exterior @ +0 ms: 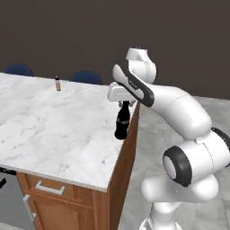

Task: Place the large bottle from the dining counter next to the other large bottle outside the sink, and place the small bottle from the dining counter next to the other small bottle inside the sink.

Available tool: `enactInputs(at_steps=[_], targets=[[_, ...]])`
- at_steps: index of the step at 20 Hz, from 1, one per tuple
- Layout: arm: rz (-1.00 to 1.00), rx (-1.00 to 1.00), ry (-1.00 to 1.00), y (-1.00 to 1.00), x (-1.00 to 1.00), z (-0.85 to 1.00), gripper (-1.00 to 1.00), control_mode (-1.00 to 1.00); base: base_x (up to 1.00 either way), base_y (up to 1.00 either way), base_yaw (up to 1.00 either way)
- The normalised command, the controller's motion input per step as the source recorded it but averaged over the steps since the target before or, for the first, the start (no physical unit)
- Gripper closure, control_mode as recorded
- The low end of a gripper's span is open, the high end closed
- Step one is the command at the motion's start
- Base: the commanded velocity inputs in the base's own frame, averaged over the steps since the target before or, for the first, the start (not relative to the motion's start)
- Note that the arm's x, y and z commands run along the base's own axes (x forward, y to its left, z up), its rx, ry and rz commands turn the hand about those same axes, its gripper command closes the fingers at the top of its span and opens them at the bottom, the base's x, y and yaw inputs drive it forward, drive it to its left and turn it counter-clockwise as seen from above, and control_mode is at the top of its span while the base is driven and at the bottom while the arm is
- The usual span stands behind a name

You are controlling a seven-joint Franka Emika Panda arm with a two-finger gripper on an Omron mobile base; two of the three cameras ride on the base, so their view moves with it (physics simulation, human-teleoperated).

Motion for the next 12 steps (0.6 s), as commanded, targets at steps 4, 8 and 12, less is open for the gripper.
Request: enactInputs(at_steps=[4, 8, 12], targets=[[0.00, 0.00, 0.00, 0.00, 0.00, 0.00, 1.00, 1.00, -0.96, 0.91, -0.33], [0.00, 0.00, 0.00, 0.00, 0.00, 0.00, 1.00, 1.00, -0.87, 0.79, -0.31], [0.00, 0.00, 0.00, 0.00, 0.00, 0.00, 1.00, 1.00, -0.20, 1.00, -0.45]])
